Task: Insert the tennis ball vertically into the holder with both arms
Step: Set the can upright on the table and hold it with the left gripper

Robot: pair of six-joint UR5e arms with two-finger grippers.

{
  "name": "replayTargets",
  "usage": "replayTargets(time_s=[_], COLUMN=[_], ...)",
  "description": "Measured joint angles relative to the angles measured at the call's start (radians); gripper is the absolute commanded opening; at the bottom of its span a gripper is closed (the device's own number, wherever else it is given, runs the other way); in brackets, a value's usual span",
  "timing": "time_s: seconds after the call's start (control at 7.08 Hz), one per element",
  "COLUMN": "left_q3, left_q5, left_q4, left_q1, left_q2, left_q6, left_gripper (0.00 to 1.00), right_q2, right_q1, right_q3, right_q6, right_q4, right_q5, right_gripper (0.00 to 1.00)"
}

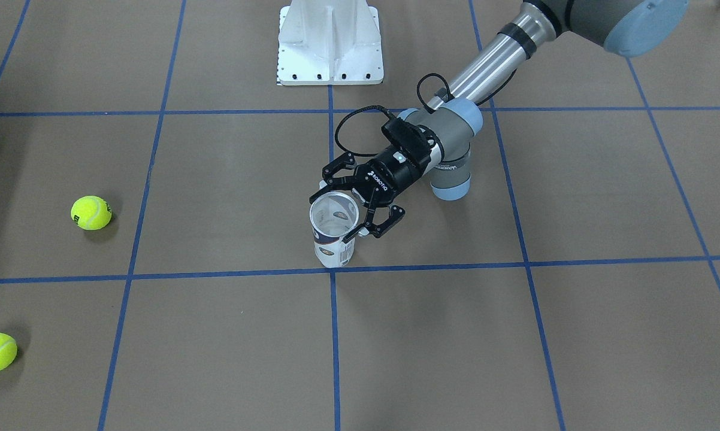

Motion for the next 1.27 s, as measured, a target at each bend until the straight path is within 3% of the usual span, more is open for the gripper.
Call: replayTargets(time_s=[0.85, 1.27], left_q3=[-0.004, -0.004], left_q5=[-0.002, -0.006], left_q4=[0.006, 0.011], left_q1=[0.004, 0.02], left_q2=[0.001, 0.001], left_q6=[0.014, 0.111], left_gripper=[0.99, 0.99], right_q2=[0.0, 0.0], right_q1=[0.001, 0.001], right_q3=[-0.001, 0.0], right_q6=[0.0, 0.0], right_q4=[0.0, 0.0], right_q5=[0.0, 0.003], right_gripper=[0.99, 0.99])
